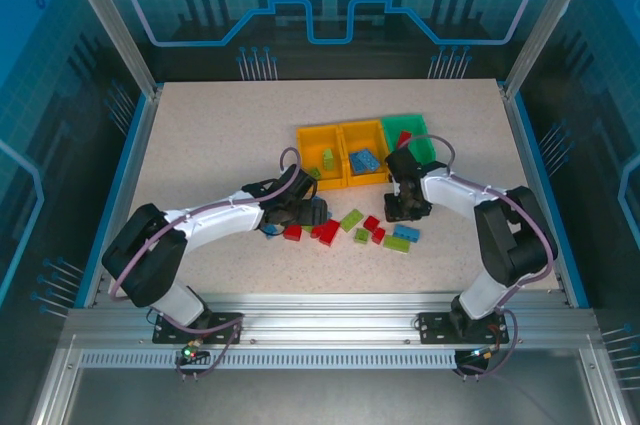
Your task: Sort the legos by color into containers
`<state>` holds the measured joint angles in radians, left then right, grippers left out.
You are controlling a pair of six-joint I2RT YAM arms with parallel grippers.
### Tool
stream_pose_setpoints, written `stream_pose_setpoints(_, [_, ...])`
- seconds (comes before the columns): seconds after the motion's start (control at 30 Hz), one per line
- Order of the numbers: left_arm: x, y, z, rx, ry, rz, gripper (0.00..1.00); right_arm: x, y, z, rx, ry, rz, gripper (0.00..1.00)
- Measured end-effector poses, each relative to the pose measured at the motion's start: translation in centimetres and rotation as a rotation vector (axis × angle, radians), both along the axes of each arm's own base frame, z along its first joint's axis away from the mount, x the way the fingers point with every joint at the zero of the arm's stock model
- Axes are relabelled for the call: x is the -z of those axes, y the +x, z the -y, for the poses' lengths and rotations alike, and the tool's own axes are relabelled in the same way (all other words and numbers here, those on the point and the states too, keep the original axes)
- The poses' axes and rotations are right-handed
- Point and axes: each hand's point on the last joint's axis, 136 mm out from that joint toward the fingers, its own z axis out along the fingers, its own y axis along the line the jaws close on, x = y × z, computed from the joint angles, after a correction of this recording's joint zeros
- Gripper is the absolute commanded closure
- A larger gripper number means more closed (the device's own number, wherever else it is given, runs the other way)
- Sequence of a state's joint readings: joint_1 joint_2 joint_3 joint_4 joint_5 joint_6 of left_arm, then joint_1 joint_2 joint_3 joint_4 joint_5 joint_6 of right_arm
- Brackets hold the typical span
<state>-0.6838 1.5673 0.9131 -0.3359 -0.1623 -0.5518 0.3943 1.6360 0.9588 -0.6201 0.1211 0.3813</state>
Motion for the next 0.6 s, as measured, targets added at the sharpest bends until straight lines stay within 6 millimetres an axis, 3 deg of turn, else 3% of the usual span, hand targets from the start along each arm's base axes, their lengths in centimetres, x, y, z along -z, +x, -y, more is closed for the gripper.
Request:
stream_pose_setpoints(0.3, [0.1, 0.0, 0.0, -0.001, 0.002, -0.001, 0.12, -4.8, 1.5, 0.3, 0.015, 0.039, 0.149, 0.73])
stream_pose_setpoints(0.47, [0.1, 0.0, 0.0, -0.001, 0.003, -0.001, 0.12, -6.8, 4.4, 3.1, 0.091, 0.035, 0.212, 0.74])
stream_pose_setpoints(0.6, [0.1, 0.0, 0.0, -0.001, 0.003, -0.001, 0.12, -6.9, 6.9, 4.3, 0.115, 0.022, 0.221, 0.75])
